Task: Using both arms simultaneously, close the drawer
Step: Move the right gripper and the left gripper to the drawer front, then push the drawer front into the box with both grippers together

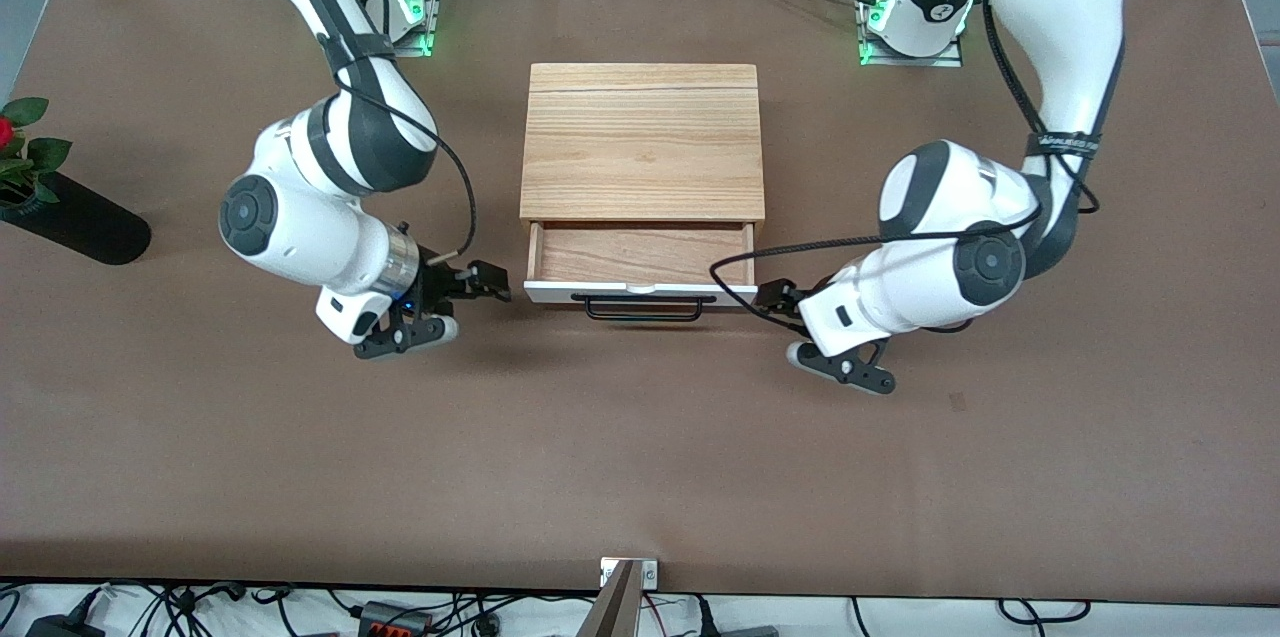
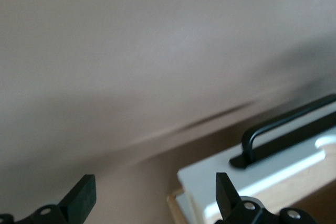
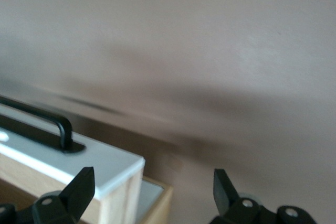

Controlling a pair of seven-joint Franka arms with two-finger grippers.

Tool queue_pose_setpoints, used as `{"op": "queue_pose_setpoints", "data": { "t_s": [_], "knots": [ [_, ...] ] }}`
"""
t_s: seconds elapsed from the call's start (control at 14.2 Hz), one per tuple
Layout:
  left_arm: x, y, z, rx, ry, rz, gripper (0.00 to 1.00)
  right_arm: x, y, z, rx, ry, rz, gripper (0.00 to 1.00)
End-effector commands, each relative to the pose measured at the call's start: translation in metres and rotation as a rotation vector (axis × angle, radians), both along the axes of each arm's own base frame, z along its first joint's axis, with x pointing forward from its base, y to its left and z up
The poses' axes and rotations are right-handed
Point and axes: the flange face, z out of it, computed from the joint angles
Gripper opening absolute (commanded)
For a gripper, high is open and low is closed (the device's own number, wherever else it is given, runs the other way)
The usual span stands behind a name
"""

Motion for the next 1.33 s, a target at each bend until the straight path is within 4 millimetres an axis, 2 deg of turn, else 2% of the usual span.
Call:
{"op": "queue_pose_setpoints", "data": {
  "t_s": [0.0, 0.07, 0.14, 0.35, 0.77, 1.26],
  "knots": [
    [0.002, -0.020, -0.013, -0.007, -0.020, -0.020, 1.00, 0.012, 0.029, -0.006, 0.022, -0.027, -0.076, 1.00],
    [-0.005, -0.034, -0.018, -0.002, -0.014, -0.039, 1.00, 0.009, 0.043, -0.007, 0.030, -0.060, -0.074, 1.00],
    [-0.011, -0.043, -0.019, 0.027, -0.023, -0.059, 1.00, 0.008, 0.049, -0.012, 0.030, -0.067, -0.073, 1.00],
    [-0.017, -0.044, -0.027, 0.048, 0.006, -0.076, 1.00, 0.005, 0.055, -0.013, 0.029, -0.047, -0.116, 1.00],
    [-0.019, -0.037, -0.033, 0.059, 0.047, -0.085, 1.00, -0.007, 0.071, -0.021, 0.021, -0.031, -0.088, 1.00],
    [-0.029, -0.041, -0.037, 0.069, 0.102, -0.109, 1.00, -0.012, 0.070, -0.031, 0.009, -0.009, -0.081, 1.00]
  ]
}}
